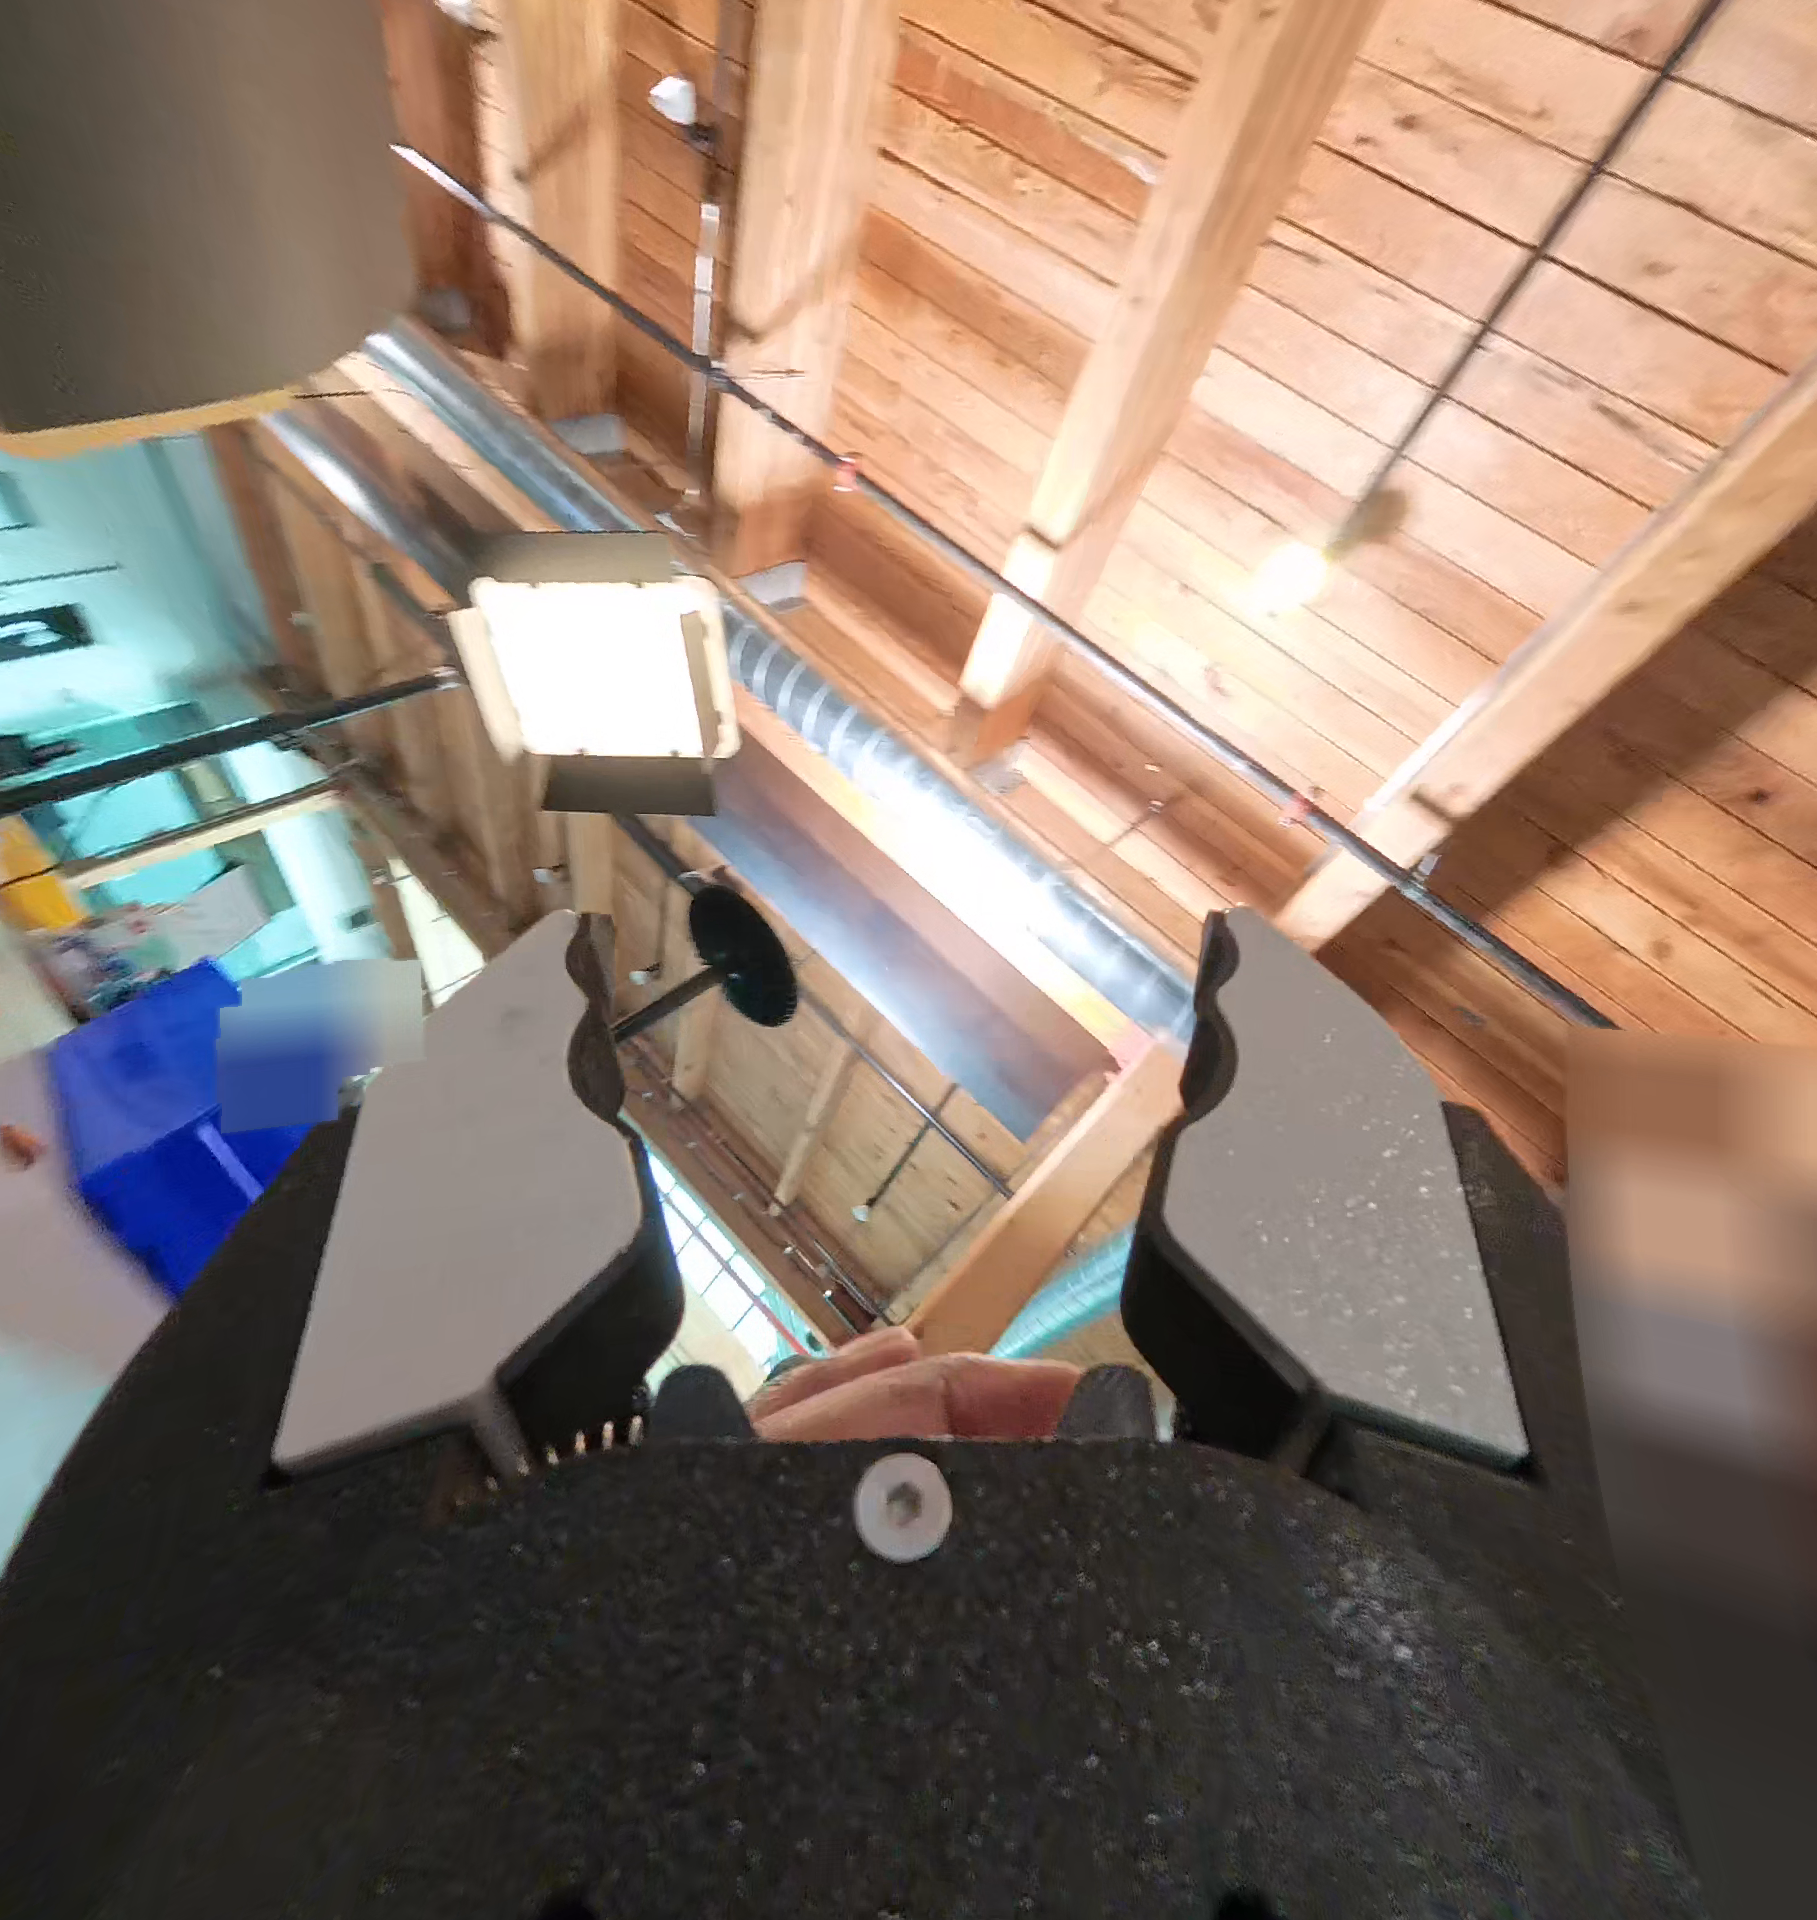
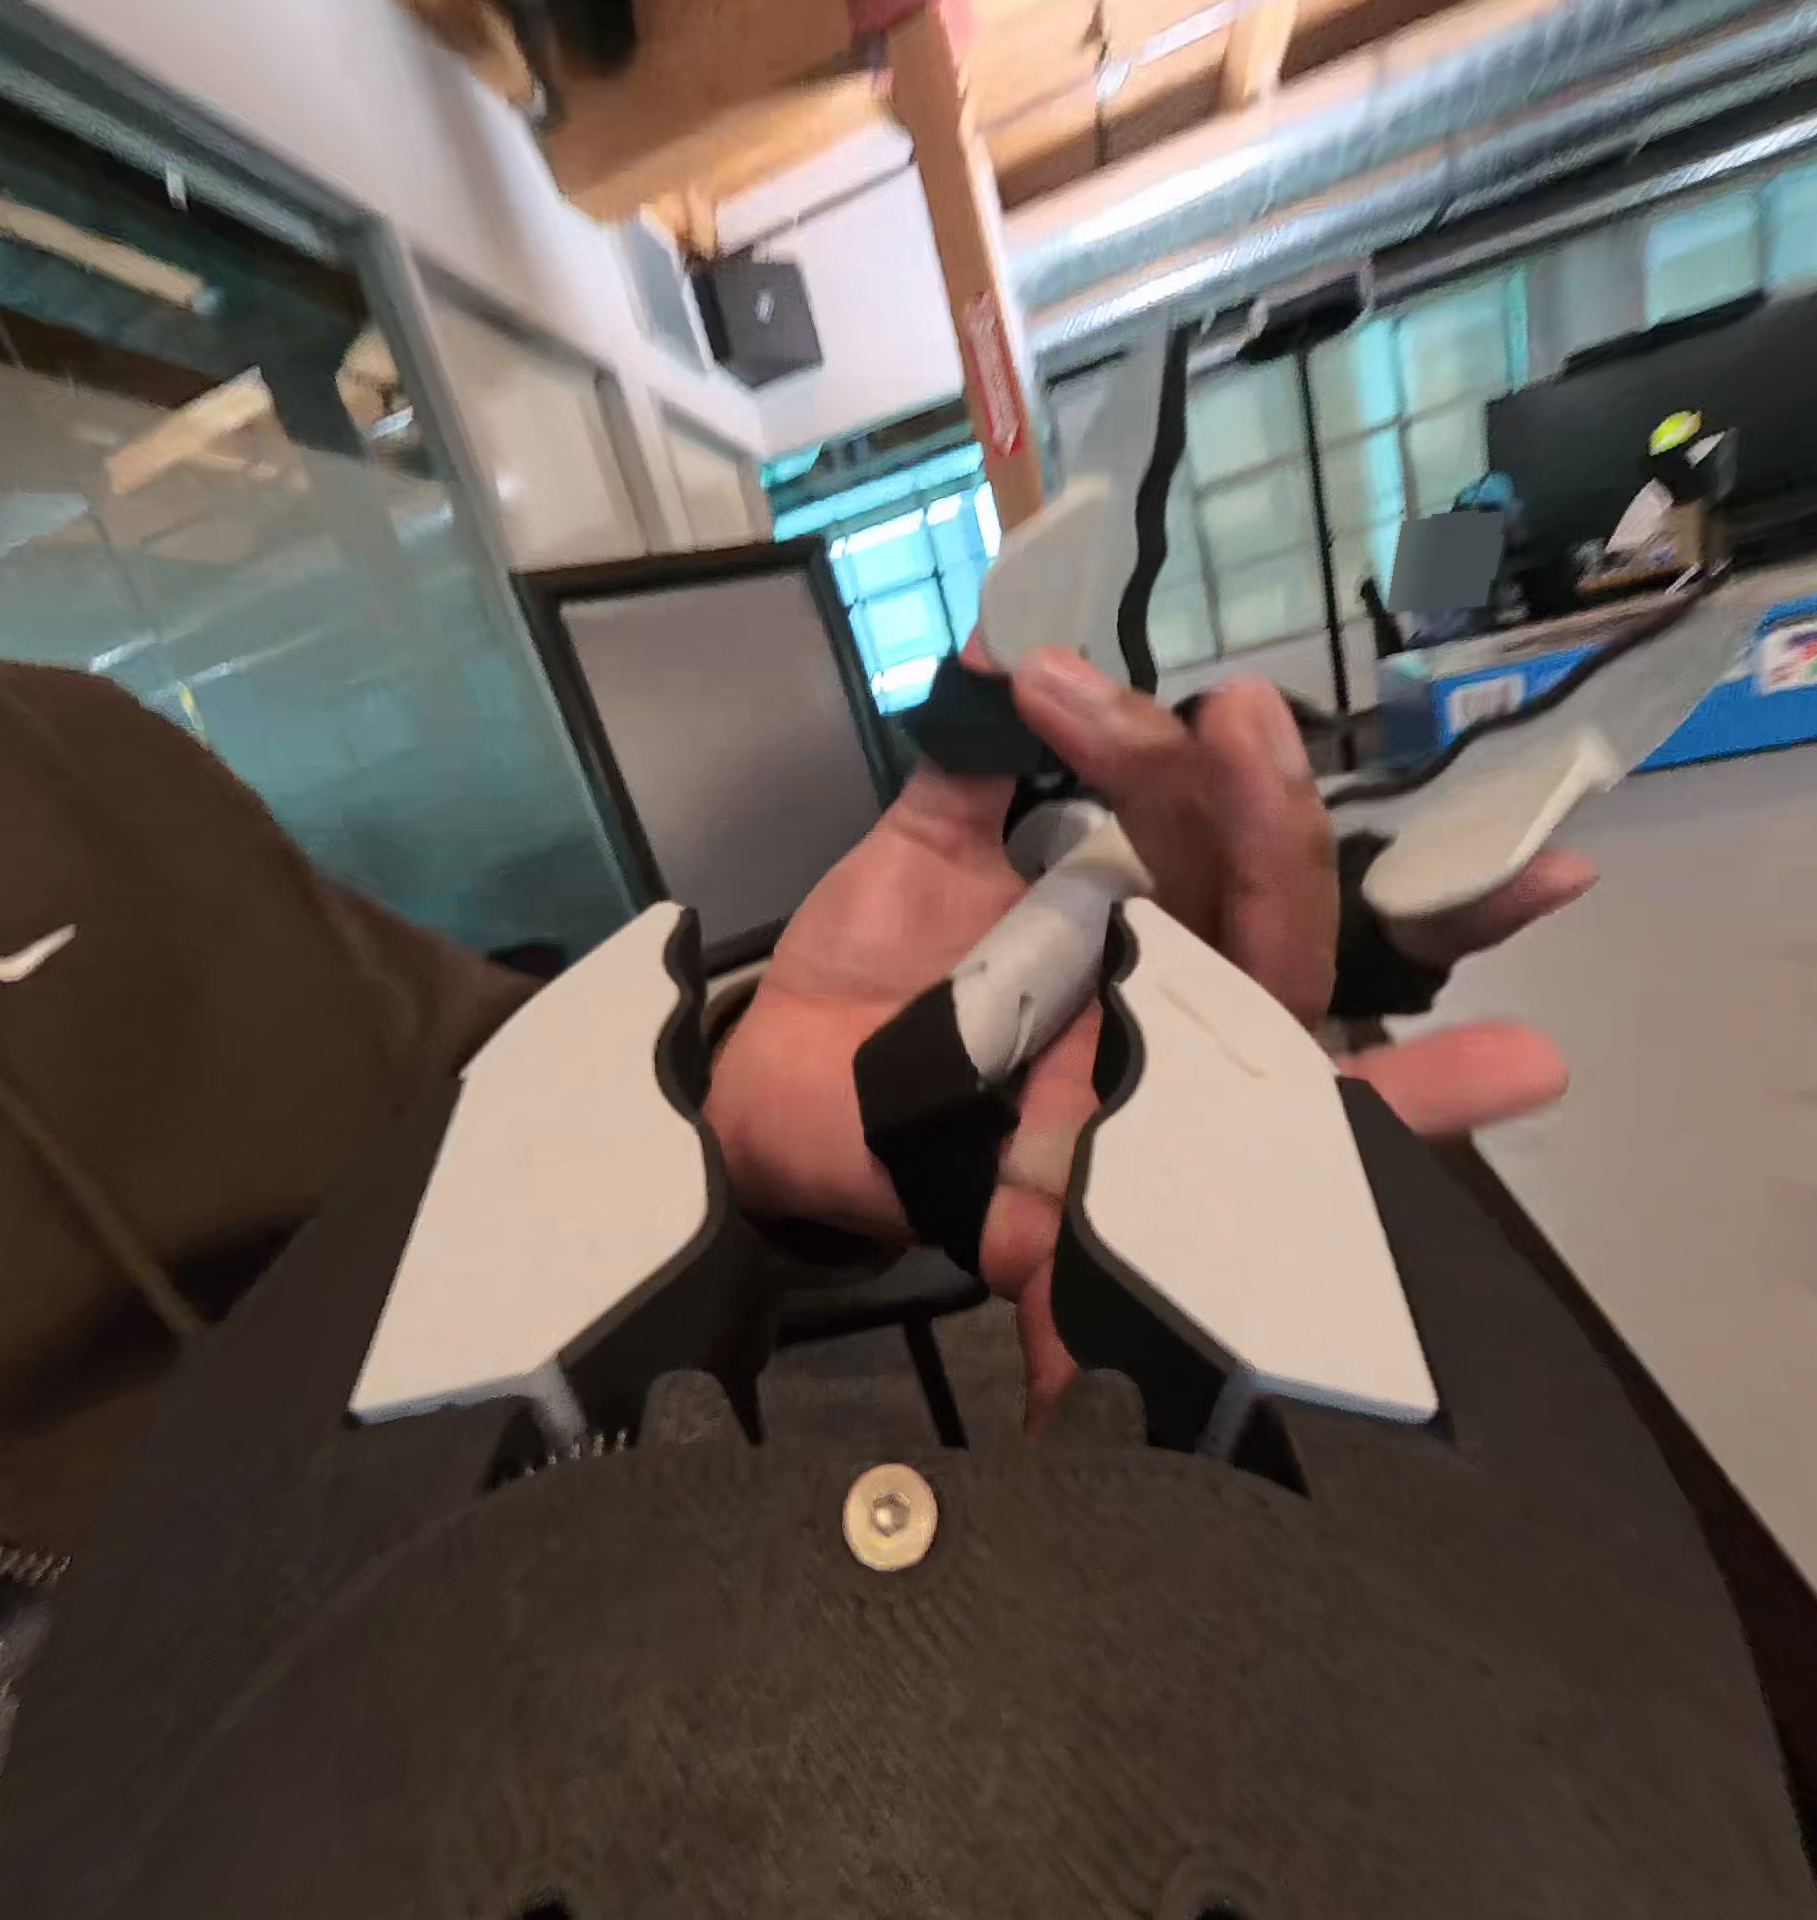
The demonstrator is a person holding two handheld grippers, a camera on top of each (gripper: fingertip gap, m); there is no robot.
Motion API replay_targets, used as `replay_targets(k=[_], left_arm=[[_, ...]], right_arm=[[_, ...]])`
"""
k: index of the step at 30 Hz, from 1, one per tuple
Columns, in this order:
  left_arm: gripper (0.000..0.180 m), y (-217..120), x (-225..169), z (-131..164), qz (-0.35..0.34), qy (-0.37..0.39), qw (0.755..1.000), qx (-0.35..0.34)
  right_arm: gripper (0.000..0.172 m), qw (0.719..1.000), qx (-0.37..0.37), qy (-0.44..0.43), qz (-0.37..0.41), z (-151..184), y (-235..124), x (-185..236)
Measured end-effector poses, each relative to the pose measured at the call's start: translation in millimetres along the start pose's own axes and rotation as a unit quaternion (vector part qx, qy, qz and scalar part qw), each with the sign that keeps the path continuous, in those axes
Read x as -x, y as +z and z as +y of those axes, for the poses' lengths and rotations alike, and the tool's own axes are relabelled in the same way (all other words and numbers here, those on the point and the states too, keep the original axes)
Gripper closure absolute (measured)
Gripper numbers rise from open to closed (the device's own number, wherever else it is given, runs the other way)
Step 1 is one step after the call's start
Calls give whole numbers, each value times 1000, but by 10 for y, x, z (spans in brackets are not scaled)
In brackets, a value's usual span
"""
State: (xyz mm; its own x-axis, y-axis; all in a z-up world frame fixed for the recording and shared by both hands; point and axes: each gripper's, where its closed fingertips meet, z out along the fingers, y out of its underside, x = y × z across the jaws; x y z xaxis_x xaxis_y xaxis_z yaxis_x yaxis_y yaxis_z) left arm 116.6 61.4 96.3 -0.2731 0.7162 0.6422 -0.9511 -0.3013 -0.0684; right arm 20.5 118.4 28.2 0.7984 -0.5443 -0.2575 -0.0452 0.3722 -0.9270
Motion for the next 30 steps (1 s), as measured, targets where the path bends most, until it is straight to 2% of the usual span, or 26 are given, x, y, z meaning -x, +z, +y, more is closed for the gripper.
replay_targets(k=[3, 6, 11, 14, 18, 20, 23, 24, 26, 30], left_arm=[[70, -7, -326, -43, 89, -18, 995, -36], [85, -49, -528, -111, 149, -43, 985, -76], [96, 18, -531, -39, 123, 8, 991, -47], [98, 41, -589, -32, 112, 83, 990, -36], [103, 19, -520, 129, 89, 172, 981, -7], [105, 11, -430, 323, 90, 179, 979, 26], [102, 9, -332, 725, 105, 134, 982, 83], [99, 9, -329, 801, 111, 135, 981, 82], [98, 8, -335, 815, 110, 165, 978, 59], [98, 28, -395, 990, 115, 217, 967, 74]], right_arm=[[105, 1000, 4, -10, -20, 11, 33, 90], [111, 999, -30, -27, -30, -97, 42, 205], [109, 999, -35, -23, -7, -96, -33, 165], [122, 992, -108, -44, 44, -426, -202, 54], [123, 969, -226, -67, 74, -959, -485, 80], [123, 954, -287, -59, 69, -1168, -599, 153], [126, 931, -359, -30, 65, -1376, -759, 188], [128, 926, -373, -18, 64, -1419, -809, 183], [130, 916, -394, -11, 72, -1486, -934, 161], [136, 898, -432, -9, 89, -1546, -1133, 115]])
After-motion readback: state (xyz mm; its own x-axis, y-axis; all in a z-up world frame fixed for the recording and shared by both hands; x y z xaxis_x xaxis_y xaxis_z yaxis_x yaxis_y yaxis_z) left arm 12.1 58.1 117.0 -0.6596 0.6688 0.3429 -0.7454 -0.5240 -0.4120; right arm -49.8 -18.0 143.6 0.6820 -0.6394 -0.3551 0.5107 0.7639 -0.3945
